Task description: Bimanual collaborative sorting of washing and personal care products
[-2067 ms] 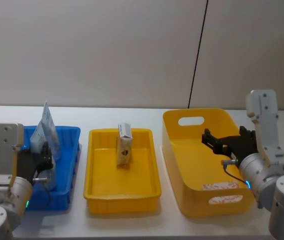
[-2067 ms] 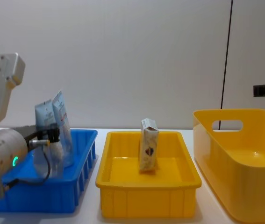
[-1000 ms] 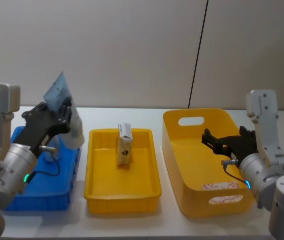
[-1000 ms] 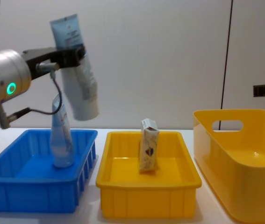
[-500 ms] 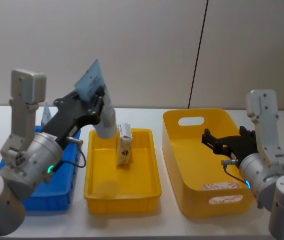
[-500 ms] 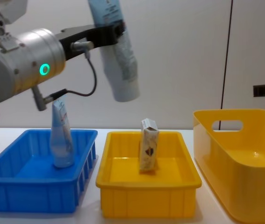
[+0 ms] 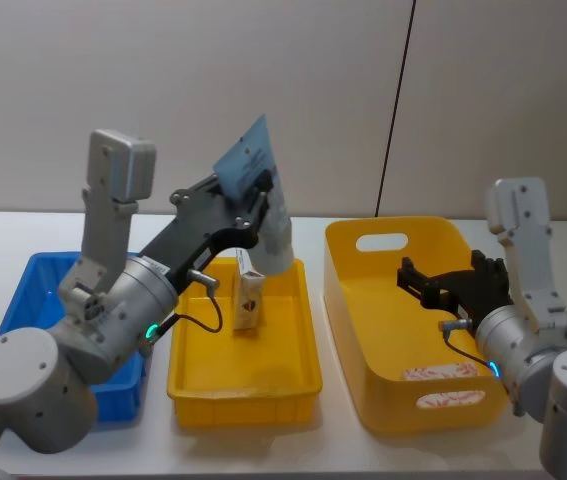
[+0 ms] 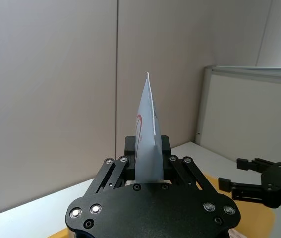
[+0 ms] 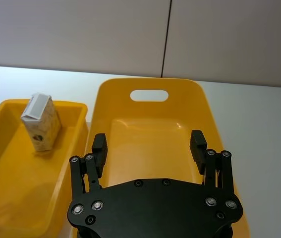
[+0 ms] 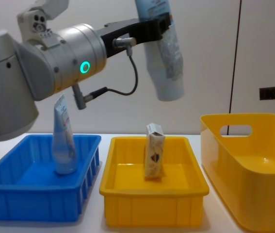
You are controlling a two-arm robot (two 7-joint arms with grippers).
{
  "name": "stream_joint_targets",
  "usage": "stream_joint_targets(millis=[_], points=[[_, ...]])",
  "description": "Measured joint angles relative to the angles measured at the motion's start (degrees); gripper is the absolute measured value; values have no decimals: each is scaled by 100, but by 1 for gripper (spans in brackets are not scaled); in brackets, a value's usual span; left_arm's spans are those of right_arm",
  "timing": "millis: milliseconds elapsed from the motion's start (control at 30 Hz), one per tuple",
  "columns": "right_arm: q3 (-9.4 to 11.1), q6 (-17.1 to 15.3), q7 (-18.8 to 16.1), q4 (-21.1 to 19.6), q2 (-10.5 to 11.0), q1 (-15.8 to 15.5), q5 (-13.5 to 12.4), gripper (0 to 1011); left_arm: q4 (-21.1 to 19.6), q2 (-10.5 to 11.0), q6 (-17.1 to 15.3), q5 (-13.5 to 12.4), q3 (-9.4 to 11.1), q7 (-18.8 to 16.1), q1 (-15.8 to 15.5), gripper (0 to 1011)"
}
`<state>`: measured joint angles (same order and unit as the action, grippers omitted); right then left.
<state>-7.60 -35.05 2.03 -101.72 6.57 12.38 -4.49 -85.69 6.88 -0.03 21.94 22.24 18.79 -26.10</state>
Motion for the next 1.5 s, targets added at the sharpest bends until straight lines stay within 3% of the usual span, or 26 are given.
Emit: stream_joint_targets(millis=[900, 1500], points=[[-460, -267, -1259, -532, 825, 32, 18, 1004, 203, -88, 59, 19, 231, 184, -195, 248], [-612, -184, -1986, -717, 1238, 161, -40, 1004, 222, -97, 65, 19, 255, 203, -215, 248]])
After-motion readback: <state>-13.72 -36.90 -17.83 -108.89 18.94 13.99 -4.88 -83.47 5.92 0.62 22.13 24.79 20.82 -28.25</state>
